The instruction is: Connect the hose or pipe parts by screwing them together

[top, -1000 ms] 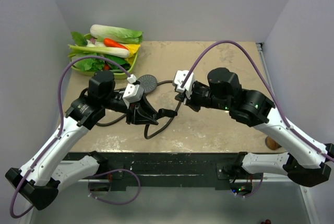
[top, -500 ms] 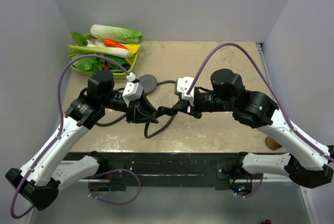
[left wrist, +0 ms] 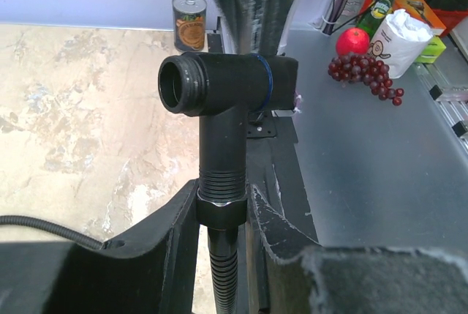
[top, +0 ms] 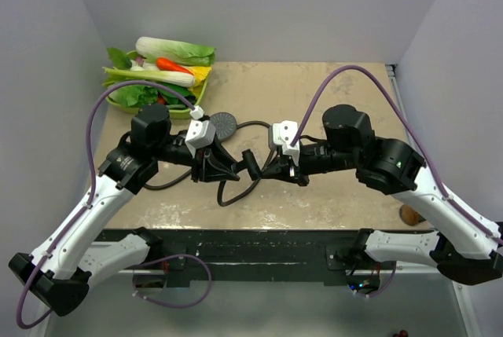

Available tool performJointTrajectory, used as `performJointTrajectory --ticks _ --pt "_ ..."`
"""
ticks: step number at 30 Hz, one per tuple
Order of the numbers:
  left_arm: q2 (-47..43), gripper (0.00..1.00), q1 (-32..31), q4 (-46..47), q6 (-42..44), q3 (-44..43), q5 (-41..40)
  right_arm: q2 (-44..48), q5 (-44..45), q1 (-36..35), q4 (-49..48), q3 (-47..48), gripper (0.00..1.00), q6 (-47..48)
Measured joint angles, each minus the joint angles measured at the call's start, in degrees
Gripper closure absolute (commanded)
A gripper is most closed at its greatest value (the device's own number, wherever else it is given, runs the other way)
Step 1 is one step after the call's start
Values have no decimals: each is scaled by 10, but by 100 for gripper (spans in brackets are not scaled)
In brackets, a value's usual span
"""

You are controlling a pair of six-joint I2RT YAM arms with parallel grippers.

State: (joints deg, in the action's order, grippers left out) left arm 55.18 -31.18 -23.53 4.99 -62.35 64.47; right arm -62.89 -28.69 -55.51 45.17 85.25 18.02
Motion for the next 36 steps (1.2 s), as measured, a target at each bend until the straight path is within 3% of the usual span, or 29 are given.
performJointTrajectory --ticks 16,28,36 --pt "5 100 0 2 0 0 -13 -35 -66 -1 -1 70 100 -6" --pt "5 100 0 0 0 0 -14 7 29 -1 25 70 100 11" --pt "4 100 0 0 -1 0 -12 -22 66 -1 41 51 100 20"
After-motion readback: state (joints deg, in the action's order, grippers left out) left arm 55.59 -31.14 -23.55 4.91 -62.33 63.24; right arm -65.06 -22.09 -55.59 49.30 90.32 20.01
